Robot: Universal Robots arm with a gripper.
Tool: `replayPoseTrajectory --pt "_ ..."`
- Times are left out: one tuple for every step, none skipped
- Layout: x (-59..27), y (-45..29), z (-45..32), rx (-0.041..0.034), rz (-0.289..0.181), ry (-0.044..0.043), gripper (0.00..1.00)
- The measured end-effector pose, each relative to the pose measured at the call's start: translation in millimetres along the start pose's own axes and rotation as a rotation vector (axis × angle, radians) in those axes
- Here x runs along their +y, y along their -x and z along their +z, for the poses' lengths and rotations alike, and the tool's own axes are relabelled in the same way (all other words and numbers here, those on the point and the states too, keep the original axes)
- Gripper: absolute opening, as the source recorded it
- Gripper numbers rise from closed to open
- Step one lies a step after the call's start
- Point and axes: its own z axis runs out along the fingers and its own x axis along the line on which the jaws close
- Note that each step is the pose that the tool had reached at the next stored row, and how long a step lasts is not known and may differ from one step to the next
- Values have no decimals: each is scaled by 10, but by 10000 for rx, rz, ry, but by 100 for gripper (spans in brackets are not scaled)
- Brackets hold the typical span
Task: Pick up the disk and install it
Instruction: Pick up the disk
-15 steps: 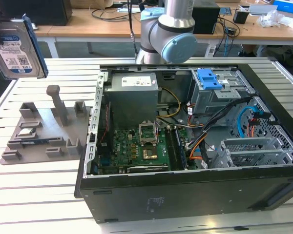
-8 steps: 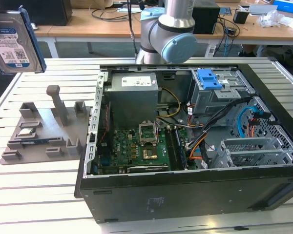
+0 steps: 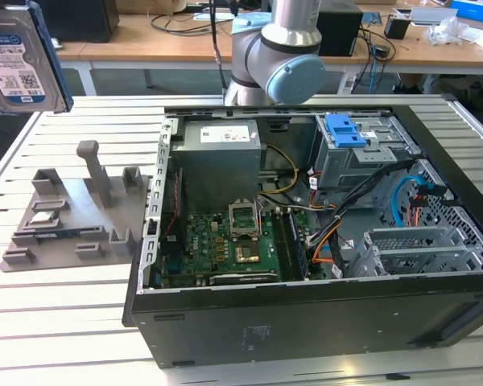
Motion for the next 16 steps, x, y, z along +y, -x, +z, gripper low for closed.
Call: replayPoseTrajectory --pt "0 0 -19 0 0 0 37" --pt "0 0 -37 0 0 1 37" --pt "0 0 -52 -1 0 0 37" --pt "0 -1 -74 -1 0 -1 37" --pt "0 0 -98 -1 0 0 37" --pt "0 -1 -115 0 0 0 37" --pt "0 -1 -130 0 0 0 37" --pt "0 -1 -151 0 0 0 37" --pt "0 -1 -168 0 0 0 37" --pt "0 -1 -189 -1 0 -1 37" --pt "0 -2 -211 0 0 0 37" --pt "0 -2 -224 0 0 0 37" --pt "0 -2 -248 -1 0 0 37" --pt "0 -2 -274 -1 0 0 37" --pt "0 -2 -306 0 0 0 37" --pt "0 -2 -319 0 0 1 37"
